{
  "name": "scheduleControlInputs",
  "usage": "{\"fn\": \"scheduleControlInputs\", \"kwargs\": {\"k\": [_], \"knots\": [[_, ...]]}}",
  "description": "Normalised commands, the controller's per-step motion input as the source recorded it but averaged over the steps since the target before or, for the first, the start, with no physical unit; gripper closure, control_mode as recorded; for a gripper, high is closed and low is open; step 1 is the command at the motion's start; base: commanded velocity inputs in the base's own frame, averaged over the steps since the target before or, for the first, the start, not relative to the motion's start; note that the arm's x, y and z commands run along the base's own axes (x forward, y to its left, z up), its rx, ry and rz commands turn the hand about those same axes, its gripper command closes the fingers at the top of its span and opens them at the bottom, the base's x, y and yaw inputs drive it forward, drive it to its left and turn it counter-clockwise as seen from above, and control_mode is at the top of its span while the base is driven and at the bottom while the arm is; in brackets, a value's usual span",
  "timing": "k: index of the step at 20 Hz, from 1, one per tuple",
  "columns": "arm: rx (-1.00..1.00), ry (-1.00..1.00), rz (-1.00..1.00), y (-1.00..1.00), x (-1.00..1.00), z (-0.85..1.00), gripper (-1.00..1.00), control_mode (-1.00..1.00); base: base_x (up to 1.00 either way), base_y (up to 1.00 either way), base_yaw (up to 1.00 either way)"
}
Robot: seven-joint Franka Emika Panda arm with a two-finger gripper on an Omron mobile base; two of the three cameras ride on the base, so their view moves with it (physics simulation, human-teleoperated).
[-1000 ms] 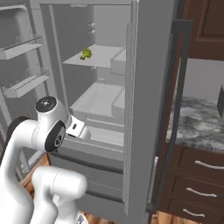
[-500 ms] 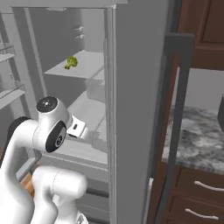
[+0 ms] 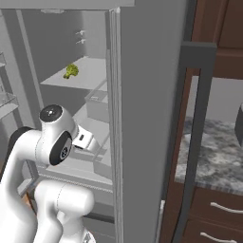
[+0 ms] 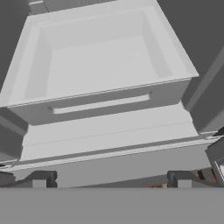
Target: Gather the broccoli and squash from the fridge and place them on a tray on the dining counter. Then gather the chicken drumsticks from the fridge and place them on the other tray.
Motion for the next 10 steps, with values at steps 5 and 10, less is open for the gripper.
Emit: {"fn": "scheduleControlInputs", "kwargs": {"k": [5,10], "knots": [[0.0,-0.02,-0.04,0.2,0.62,0.13,-1.0,-1.0,0.13,0.0,-0.01],[-0.01,-0.12,0.05,0.33,0.66,0.87,-1.0,-1.0,0.0,0.0,0.0]]}}
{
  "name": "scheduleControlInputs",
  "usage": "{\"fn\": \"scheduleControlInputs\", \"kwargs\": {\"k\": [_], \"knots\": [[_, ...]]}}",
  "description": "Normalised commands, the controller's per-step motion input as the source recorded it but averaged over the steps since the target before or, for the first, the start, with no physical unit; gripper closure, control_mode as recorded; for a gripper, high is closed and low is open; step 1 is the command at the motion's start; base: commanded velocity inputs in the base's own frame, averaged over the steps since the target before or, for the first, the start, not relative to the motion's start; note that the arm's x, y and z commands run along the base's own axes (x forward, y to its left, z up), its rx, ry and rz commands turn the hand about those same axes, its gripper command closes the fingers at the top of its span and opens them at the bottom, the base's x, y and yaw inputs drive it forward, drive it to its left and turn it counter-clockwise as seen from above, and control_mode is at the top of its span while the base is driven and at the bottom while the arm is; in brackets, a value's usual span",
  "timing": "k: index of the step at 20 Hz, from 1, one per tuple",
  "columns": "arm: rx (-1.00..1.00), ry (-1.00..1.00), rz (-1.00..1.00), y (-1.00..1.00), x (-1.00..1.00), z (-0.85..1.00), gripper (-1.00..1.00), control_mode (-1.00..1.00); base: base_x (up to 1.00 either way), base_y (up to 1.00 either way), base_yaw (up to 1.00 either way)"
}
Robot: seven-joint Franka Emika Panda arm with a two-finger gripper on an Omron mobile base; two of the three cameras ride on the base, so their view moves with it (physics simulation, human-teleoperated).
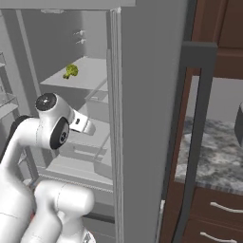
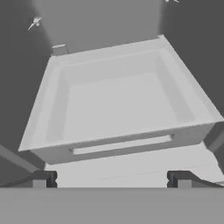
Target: Gather the broccoli and squash from the fridge and place them on a tray on the dining counter. Then gather the chicken drumsticks from the fridge and place them on the other tray.
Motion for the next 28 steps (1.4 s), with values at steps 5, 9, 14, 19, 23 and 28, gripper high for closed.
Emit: {"fn": "scheduleControlInputs", "kwargs": {"k": [5,9,14,19,23,28], "knots": [[0.0,-0.05,0.13,0.21,0.49,0.98,-1.0,-1.0,0.0,0.0,0.0],[-0.05,-0.09,0.08,0.34,0.17,0.77,-1.0,-1.0,0.0,0.0,0.0],[-0.09,-0.02,0.0,0.37,0.24,0.68,-1.0,-1.0,0.0,0.0,0.0],[-0.01,0.0,0.03,0.34,0.53,0.18,-1.0,-1.0,0.0,0.0,0.0],[0.0,0.0,0.0,0.27,0.56,0.01,-1.0,-1.0,0.0,0.0,0.0],[0.0,0.06,0.0,0.11,0.54,0.0,-1.0,-1.0,0.0,0.0,0.0]]}}
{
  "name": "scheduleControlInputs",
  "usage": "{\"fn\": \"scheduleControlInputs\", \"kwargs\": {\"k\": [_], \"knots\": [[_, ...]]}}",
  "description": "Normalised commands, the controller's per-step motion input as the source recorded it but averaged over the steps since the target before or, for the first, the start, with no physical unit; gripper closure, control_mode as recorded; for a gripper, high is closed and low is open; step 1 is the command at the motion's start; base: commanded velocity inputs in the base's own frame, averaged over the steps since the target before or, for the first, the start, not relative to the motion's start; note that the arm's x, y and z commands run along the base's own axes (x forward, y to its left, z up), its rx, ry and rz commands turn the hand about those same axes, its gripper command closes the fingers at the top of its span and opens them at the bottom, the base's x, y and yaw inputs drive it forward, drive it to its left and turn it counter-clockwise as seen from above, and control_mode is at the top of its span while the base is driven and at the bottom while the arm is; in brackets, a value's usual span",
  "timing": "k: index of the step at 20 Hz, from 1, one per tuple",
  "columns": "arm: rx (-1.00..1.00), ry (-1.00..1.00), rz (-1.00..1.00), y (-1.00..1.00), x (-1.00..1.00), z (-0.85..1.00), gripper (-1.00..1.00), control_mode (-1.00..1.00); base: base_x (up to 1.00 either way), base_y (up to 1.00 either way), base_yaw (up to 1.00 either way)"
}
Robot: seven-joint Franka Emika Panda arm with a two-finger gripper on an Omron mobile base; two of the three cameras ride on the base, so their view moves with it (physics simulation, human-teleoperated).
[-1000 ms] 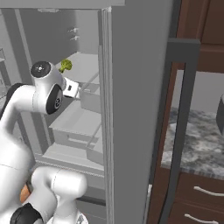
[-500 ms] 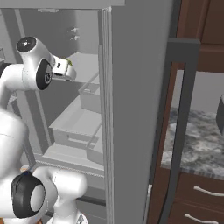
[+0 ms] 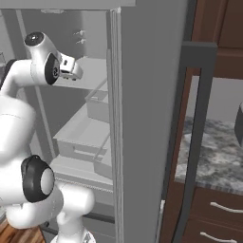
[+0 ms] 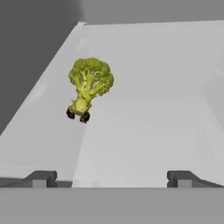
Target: Gather the broccoli and squash from the fridge and place them on a tray on the dining counter. Then gather the chicken drumsticks from the fridge and place them on the other tray.
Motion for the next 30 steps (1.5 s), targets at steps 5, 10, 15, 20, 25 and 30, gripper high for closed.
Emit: {"fn": "scheduleControlInputs", "kwargs": {"k": [5,10,15,20,25,30], "knots": [[0.0,0.1,0.0,0.13,0.61,0.0,-1.0,-1.0,0.0,0.0,0.0],[0.0,0.12,0.0,0.31,0.63,-0.05,-1.0,-1.0,0.0,0.0,0.0],[0.0,0.1,-0.01,0.11,0.46,-0.13,-1.0,-1.0,0.0,0.0,0.0],[0.0,0.08,-0.02,0.0,0.44,-0.2,-1.0,-1.0,0.0,0.0,0.0],[0.0,0.09,-0.04,0.13,0.3,-0.22,-1.0,-1.0,0.0,0.0,0.0],[0.0,0.04,-0.04,0.06,-0.02,-0.4,1.0,-1.0,0.0,0.0,0.0]]}}
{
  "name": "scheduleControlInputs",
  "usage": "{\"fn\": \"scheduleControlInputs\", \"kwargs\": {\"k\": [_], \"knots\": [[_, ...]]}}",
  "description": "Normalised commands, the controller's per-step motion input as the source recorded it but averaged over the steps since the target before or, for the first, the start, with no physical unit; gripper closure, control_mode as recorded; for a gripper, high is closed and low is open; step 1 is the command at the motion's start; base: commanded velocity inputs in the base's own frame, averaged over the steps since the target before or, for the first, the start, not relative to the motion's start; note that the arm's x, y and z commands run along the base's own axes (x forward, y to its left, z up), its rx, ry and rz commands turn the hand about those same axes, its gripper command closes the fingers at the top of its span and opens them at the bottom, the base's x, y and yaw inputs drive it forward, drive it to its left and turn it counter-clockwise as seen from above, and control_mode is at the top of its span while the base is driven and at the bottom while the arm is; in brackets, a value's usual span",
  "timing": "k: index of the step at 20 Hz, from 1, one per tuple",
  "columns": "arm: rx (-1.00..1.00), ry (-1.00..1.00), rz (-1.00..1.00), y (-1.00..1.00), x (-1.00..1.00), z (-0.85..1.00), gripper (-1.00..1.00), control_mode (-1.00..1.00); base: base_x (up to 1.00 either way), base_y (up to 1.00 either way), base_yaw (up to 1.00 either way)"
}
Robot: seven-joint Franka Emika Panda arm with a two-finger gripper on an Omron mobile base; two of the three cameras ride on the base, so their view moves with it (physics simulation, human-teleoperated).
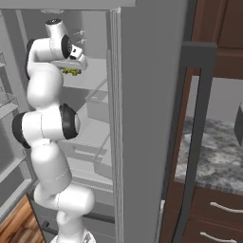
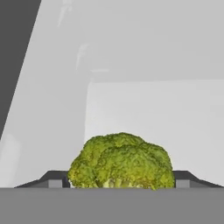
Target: Gather the broccoli and squash from the fridge and place them on a tray on the dining counter. Then gather the chicken drumsticks from the fridge and place them on the other tray.
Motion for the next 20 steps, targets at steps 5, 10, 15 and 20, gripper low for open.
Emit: {"fn": "scheduleControlInputs", "kwargs": {"k": [5,10,15,20], "knots": [[0.0,-0.02,-0.01,0.0,-0.21,-0.22,1.0,-1.0,0.0,0.0,0.0],[0.0,-0.22,-0.02,-0.15,-0.67,-0.25,1.0,-1.0,0.0,0.0,0.0],[0.02,-0.27,-0.02,-0.41,-0.7,-0.08,1.0,-1.0,0.0,0.0,0.0],[0.09,-0.15,-0.03,-0.42,-0.96,0.12,1.0,-1.0,0.0,0.0,0.0]]}}
